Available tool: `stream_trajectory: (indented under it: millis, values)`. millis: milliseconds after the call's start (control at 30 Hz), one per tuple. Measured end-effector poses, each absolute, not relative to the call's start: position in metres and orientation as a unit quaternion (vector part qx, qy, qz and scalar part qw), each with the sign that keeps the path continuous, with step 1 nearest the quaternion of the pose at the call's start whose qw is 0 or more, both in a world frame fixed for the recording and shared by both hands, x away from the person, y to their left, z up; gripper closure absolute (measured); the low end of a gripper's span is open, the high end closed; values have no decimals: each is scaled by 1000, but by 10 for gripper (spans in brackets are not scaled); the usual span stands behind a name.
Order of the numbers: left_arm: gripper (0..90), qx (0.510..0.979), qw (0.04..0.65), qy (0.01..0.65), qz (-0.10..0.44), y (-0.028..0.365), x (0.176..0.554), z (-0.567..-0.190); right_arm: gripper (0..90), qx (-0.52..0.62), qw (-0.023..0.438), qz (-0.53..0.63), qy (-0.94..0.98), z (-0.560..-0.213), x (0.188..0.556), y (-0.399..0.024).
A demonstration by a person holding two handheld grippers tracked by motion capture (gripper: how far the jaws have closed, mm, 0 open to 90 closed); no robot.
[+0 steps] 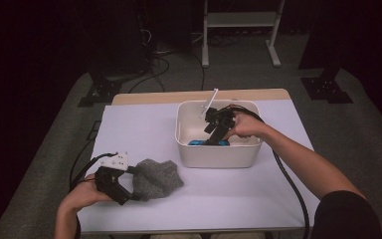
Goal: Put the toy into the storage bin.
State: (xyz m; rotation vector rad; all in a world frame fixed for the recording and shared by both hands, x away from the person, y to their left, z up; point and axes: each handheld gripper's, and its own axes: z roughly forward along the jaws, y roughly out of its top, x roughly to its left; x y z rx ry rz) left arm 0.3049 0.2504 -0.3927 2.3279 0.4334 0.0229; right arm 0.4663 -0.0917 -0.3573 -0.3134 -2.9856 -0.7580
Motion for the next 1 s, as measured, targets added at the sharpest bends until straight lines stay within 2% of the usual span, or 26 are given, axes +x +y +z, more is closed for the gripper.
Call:
stream_trajectory:
  millis: [1000]
  values:
    - [90,910,380,165,23,246,308,-388,301,-130,-9,-313,-941,-305,449,-131]
